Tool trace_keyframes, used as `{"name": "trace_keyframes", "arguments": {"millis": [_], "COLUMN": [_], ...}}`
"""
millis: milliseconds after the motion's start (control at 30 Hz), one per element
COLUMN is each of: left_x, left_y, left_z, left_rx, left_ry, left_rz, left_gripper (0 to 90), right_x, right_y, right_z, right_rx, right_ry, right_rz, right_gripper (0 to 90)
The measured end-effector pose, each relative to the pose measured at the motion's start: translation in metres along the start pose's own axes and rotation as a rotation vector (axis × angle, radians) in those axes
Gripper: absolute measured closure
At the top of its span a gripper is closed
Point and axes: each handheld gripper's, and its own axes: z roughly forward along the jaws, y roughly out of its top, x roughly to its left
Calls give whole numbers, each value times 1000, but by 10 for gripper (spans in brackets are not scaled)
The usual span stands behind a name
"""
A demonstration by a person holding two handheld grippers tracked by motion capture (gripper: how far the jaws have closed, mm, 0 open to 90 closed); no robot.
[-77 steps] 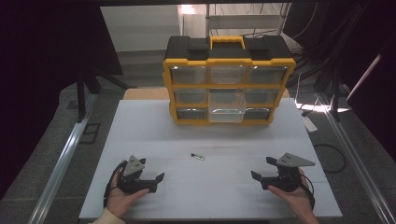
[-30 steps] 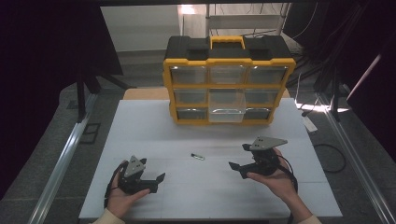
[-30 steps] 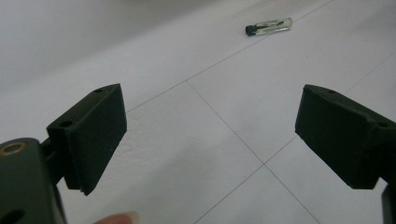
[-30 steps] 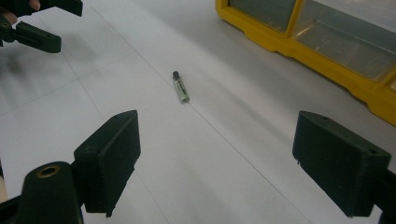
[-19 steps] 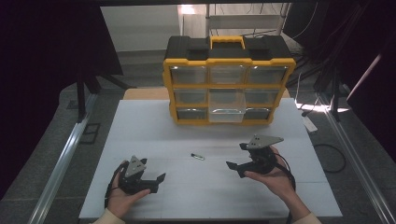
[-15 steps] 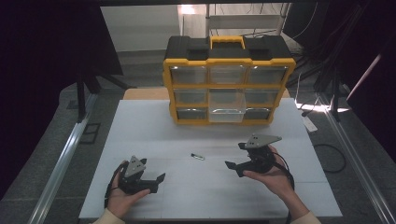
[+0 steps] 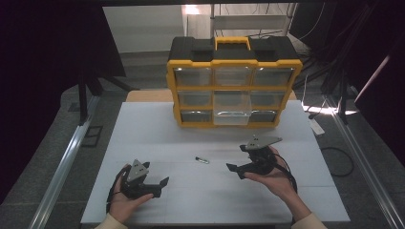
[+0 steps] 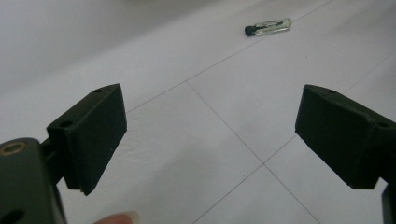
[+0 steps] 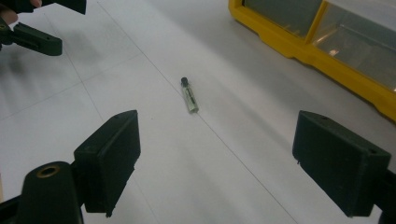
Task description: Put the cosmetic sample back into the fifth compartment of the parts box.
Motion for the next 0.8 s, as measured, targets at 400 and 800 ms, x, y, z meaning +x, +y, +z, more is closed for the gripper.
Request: {"name": "trace_keyframes", "arguments": {"millis": [400, 800], "left_x": [-2, -1], "left_y": [1, 0], "left_z": [1, 0], "left_rx": [3, 1], "left_ry": [-1, 0], "left_rz": [5, 7], "left_gripper": [96, 96], "right_x": [-1, 6], "right_y": [1, 15], "right_z": [5, 15], "right_rx": [11, 24], "right_ry": [9, 31], "right_rz": [4, -31], "right_gripper": [152, 152]}}
